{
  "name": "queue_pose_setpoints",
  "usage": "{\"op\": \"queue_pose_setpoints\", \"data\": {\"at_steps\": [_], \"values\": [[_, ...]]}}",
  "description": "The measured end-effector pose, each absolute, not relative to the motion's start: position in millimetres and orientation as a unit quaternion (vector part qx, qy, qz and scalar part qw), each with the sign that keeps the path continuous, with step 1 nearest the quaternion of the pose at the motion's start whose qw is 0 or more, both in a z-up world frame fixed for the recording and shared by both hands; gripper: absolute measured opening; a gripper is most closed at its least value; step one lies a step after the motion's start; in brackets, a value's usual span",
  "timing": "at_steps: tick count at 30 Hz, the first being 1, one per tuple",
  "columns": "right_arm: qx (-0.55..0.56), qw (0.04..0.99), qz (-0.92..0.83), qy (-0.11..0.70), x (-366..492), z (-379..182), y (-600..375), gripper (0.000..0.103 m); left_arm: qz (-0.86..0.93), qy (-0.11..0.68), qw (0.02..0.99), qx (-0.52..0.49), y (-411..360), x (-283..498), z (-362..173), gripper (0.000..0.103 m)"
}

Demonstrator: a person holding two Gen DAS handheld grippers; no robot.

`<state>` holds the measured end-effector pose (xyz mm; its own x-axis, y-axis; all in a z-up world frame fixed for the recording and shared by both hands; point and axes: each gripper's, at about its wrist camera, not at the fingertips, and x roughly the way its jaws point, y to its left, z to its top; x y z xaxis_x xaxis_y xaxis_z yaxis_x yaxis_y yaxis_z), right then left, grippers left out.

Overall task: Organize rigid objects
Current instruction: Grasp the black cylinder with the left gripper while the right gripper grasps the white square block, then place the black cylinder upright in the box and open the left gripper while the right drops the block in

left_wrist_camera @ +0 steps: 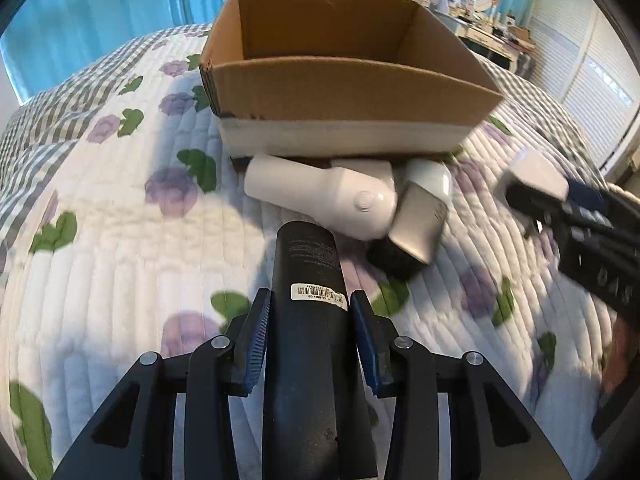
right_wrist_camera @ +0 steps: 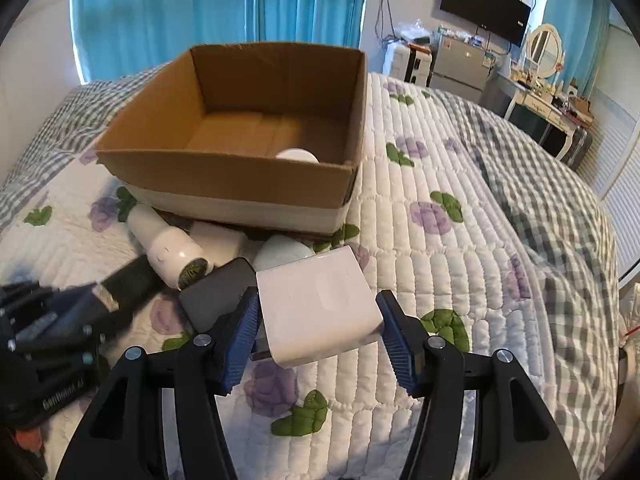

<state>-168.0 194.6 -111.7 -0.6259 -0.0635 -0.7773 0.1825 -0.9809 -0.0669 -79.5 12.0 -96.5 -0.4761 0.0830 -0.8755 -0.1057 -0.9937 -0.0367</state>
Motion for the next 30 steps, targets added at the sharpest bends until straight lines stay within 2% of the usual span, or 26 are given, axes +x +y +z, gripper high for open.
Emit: {"op": "queue_pose_setpoints", "data": {"at_steps": [6,15,24,30], "values": [[0.416,0.071,-0.904,0.072,-155.5,-98.4,188.1,0.058,0.867,0.012,0.065,-0.493,22.0,-63.0,-82.7,0.04],[0.389,0.075,-0.915,0.073,-145.1,-68.3,182.9,0.058,0.906,0.026,0.064,-0.417,25.5,-58.5,-20.3,0.04],[0.335,0.086,-0.935,0.078,-169.3,-6.5,177.8,0.058,0.932,0.029,0.064,-0.355,27.9,-103.5,37.3,0.04],[0.317,0.086,-0.941,0.083,-204.7,11.7,176.3,0.058,0.936,0.032,0.059,-0.344,31.8,-151.3,45.3,0.04]]}}
